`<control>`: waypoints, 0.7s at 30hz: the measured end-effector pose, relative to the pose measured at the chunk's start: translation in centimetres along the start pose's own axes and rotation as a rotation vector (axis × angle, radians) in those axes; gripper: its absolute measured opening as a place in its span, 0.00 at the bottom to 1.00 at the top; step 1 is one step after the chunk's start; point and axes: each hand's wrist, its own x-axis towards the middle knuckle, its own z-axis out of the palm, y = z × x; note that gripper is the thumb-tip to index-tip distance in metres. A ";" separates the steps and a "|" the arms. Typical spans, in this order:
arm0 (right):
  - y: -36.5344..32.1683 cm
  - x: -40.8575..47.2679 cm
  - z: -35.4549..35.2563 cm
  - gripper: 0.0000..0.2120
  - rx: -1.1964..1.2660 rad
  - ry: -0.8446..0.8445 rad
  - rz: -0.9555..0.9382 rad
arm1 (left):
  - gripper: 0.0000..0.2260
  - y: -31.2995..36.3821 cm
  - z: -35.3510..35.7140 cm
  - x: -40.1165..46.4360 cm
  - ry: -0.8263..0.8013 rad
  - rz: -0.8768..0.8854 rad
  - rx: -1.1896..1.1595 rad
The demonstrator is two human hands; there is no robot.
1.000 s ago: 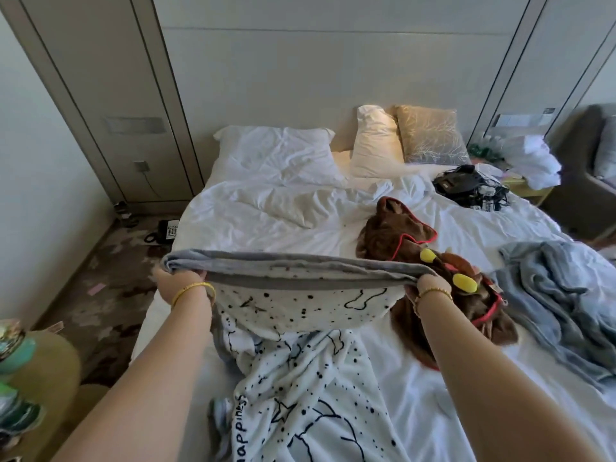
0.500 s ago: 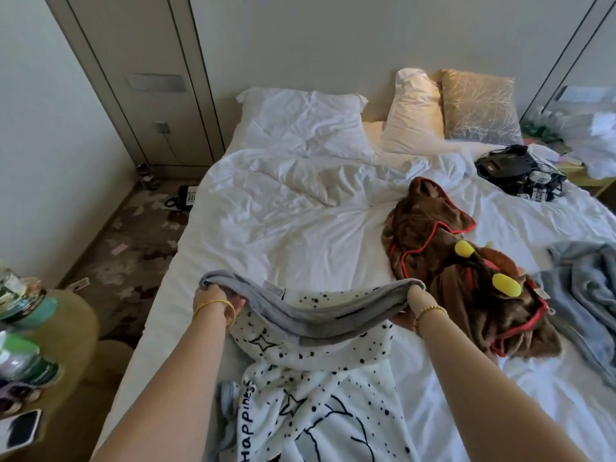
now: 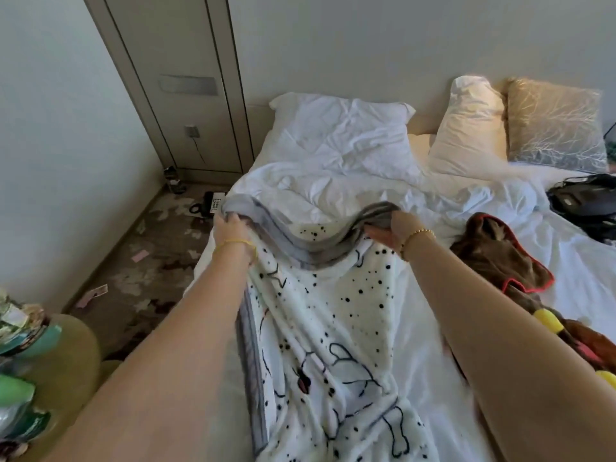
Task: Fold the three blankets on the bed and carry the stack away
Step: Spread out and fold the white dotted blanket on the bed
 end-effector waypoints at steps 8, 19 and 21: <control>-8.9 2.4 1.4 0.25 0.072 0.014 -0.468 | 0.20 8.2 3.4 7.6 -0.054 0.256 -0.121; 17.8 -2.4 -6.3 0.24 -1.082 -0.354 0.799 | 0.20 -22.9 -5.5 -5.6 -0.408 -0.535 0.849; 21.3 -4.2 -6.2 0.26 -1.132 -0.444 0.974 | 0.19 -25.6 -6.9 -8.8 -0.427 -0.702 0.874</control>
